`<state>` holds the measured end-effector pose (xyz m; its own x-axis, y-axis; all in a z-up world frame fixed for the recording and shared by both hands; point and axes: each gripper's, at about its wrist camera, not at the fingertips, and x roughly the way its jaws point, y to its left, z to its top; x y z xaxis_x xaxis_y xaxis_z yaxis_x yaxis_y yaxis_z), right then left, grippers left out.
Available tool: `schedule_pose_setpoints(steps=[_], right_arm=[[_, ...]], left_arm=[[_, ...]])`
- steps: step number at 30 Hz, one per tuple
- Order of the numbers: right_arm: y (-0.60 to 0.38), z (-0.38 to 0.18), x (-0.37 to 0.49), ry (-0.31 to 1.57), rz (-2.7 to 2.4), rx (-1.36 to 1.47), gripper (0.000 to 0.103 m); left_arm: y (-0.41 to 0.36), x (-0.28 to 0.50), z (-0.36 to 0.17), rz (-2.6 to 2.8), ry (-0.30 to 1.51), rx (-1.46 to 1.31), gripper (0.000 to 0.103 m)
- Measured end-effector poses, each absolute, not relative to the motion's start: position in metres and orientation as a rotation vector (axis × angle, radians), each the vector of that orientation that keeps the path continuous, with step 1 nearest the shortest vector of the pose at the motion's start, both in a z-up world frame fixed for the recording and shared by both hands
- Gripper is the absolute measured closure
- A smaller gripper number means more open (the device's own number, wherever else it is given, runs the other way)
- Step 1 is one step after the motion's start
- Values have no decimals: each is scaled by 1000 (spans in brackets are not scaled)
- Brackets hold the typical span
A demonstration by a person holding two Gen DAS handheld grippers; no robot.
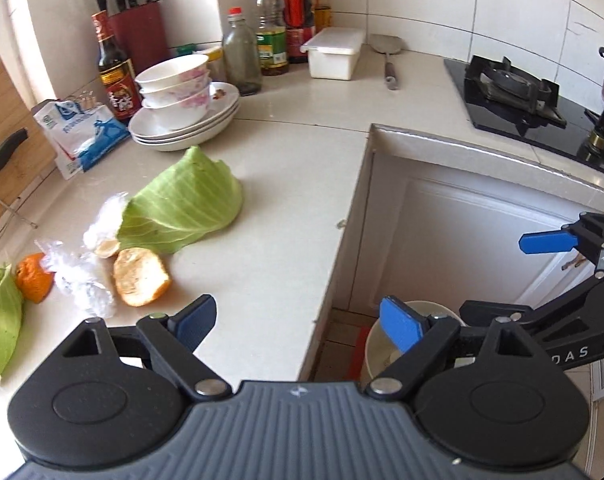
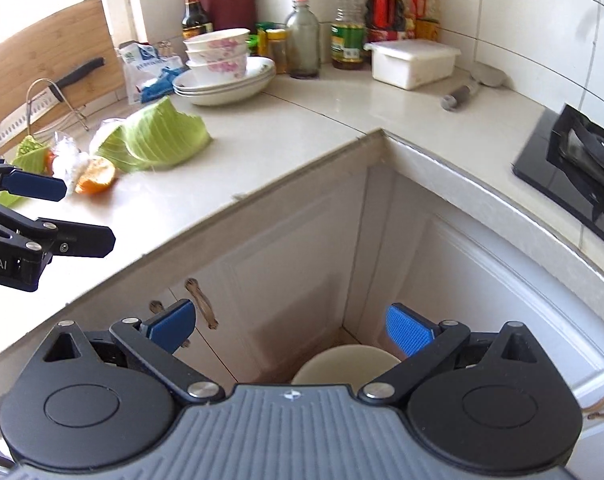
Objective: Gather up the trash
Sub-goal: 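Move both tools back over the counter toward the remaining trash, then grasp the cabbage leaf with the right gripper while the left gripper grasps the plastic bag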
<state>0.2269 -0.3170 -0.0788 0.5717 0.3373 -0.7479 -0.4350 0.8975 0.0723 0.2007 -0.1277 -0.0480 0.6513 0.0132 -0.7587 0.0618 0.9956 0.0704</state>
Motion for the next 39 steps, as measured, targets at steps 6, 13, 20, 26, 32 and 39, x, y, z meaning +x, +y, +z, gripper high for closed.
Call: schedule_pose_setpoints(steps=[6,13,20,26,32,39], right_arm=[[-271,-76,247,838,517,-143,0],[-222,-80,276,830,576,-187,0],[-185,-86,311,821,617,-229,0],[-153,-94,342,827,665,-230,0],[-122,-101,365,825,733,-249,0],[-96,-111,383,818,750,-266,0]], left_arm=[[-86,194,-44,47,848,71,14],[-44,196,-46,110,845,36,14],[-6,208,-50,183,844,-26,14],[15,219,-51,221,847,-59,14],[33,227,-53,263,853,-98,14],[42,234,-59,295,873,-119,14]])
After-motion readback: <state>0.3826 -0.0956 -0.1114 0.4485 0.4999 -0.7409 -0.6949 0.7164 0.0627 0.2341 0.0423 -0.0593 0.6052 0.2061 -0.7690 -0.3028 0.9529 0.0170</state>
